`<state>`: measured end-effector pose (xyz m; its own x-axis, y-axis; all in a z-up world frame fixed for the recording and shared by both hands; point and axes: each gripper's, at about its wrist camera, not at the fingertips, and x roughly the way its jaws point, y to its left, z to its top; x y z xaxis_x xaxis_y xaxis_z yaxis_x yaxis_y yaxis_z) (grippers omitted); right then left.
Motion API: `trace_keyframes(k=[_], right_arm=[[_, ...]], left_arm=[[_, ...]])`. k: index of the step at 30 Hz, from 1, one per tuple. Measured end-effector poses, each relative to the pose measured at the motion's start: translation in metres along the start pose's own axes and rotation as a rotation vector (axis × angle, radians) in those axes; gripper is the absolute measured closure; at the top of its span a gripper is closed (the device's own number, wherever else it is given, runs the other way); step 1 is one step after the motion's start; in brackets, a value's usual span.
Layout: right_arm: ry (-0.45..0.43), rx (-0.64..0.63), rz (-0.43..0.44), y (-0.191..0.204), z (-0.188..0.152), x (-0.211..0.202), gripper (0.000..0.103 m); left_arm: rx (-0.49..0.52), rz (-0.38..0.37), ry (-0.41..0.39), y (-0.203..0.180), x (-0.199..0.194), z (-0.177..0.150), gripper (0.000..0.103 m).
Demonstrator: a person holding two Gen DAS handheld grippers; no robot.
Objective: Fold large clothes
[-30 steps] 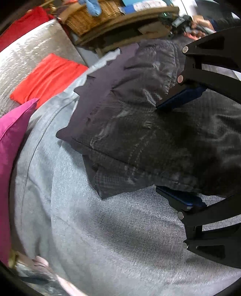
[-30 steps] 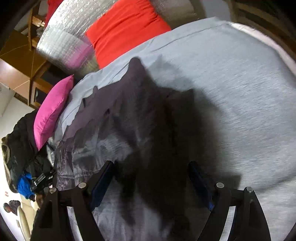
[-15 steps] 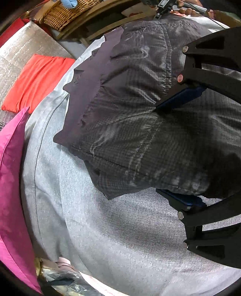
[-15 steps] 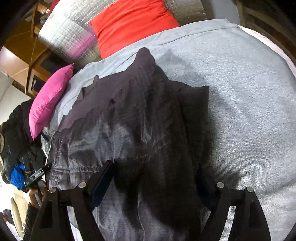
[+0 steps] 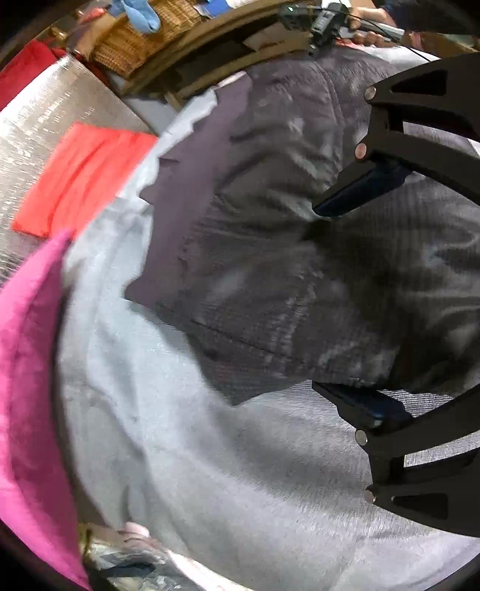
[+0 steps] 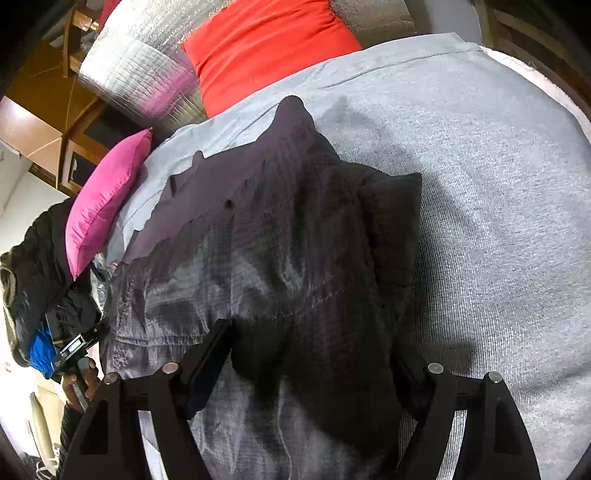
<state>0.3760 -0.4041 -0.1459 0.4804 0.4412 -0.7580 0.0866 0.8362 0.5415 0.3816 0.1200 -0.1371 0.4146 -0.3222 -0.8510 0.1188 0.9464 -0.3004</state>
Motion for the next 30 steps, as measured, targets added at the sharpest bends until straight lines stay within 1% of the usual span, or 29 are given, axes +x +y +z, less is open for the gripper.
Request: trace_keyframes(k=[1, 2, 4, 5, 6, 7, 8, 9, 10, 11, 12, 13, 15, 16, 18, 22, 25, 28, 30], right_arm=[[-0.001, 0.007, 0.005, -0.001, 0.0, 0.002, 0.022], [-0.004, 0.011, 0.006, -0.001, 0.0, 0.003, 0.022], [-0.002, -0.006, -0.004, 0.002, 0.001, 0.005, 0.024], [0.003, -0.023, -0.014, 0.005, 0.001, 0.005, 0.031], [0.012, -0.04, -0.026, 0.008, 0.001, 0.006, 0.034], [0.016, -0.052, -0.038, 0.011, 0.002, 0.006, 0.043], [0.017, -0.058, -0.044, 0.014, 0.002, 0.005, 0.053], [0.019, -0.068, -0.05, 0.018, 0.003, 0.004, 0.058], [0.02, -0.078, -0.056, 0.022, 0.003, 0.003, 0.066], [0.021, -0.091, -0.07, 0.027, 0.003, 0.003, 0.07], [0.024, -0.106, -0.091, 0.032, 0.004, 0.002, 0.071], [0.028, -0.109, -0.102, 0.035, 0.004, 0.002, 0.073], [0.031, -0.121, -0.13, 0.043, 0.006, -0.002, 0.075], [0.03, -0.132, -0.143, 0.048, 0.007, -0.005, 0.077], [0.017, -0.168, -0.166, 0.064, 0.011, -0.016, 0.079], [-0.042, -0.221, -0.173, 0.098, 0.018, -0.048, 0.082], [-0.08, -0.273, -0.177, 0.127, 0.022, -0.075, 0.084], [-0.127, -0.32, -0.179, 0.155, 0.023, -0.11, 0.085], [-0.173, -0.355, -0.169, 0.173, 0.019, -0.141, 0.085]], left_arm=[[-0.011, -0.026, 0.028, 0.003, 0.007, -0.002, 0.016], [-0.018, -0.034, 0.01, 0.006, 0.008, -0.003, 0.014], [-0.005, -0.027, -0.006, 0.004, 0.007, -0.003, 0.021], [0.008, -0.026, -0.008, 0.001, 0.006, -0.003, 0.031], [0.029, -0.021, -0.002, -0.005, 0.006, -0.002, 0.044], [0.04, -0.02, 0.003, -0.009, 0.006, -0.001, 0.051], [0.046, -0.01, 0.005, -0.012, 0.005, 0.0, 0.062], [0.057, 0.015, 0.004, -0.017, 0.003, 0.002, 0.069], [0.064, 0.038, 0.004, -0.021, 0.002, 0.004, 0.071], [0.075, 0.062, 0.003, -0.024, 0.001, 0.005, 0.074], [0.095, 0.09, -0.003, -0.029, -0.002, 0.006, 0.077], [0.108, 0.109, -0.01, -0.034, -0.004, 0.008, 0.078], [0.159, 0.17, -0.044, -0.049, -0.017, 0.013, 0.082], [0.17, 0.186, -0.06, -0.055, -0.024, 0.016, 0.082], [0.176, 0.193, -0.094, -0.063, -0.042, 0.024, 0.083], [0.201, 0.202, -0.163, -0.087, -0.079, 0.034, 0.084], [0.225, 0.209, -0.236, -0.108, -0.118, 0.037, 0.085], [0.235, 0.198, -0.306, -0.121, -0.156, 0.033, 0.085], [0.237, 0.187, -0.347, -0.122, -0.184, 0.024, 0.085]])
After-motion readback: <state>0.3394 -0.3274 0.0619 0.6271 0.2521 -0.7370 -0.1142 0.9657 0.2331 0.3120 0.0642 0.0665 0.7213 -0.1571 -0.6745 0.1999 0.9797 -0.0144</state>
